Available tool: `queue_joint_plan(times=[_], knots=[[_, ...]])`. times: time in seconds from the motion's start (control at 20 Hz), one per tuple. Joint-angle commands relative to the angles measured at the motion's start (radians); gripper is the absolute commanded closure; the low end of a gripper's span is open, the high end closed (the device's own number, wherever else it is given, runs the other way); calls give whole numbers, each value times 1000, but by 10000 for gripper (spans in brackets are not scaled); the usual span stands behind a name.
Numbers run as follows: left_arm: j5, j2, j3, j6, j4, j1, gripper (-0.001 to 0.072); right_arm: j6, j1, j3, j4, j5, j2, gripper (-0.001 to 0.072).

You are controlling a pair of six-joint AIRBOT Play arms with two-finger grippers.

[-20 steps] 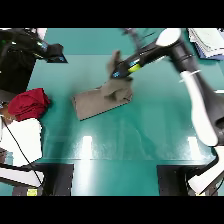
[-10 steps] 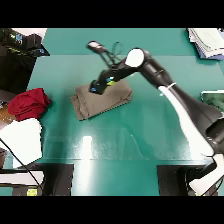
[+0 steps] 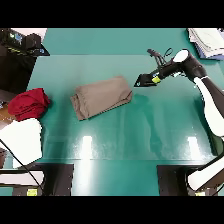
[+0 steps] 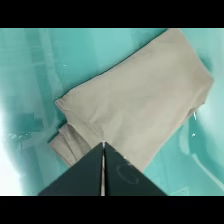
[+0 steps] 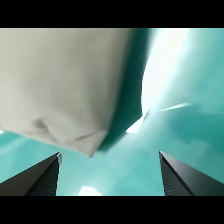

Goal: Fold the shirts.

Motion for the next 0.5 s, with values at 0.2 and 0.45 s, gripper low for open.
queue_joint_plan(times=[0.2, 0.45], knots=[[10, 0, 0, 1, 2, -58, 684, 36, 20, 279, 166, 139, -276, 3], [2, 0, 0, 0, 2, -58, 684, 75, 79, 312, 301, 169, -382, 23]])
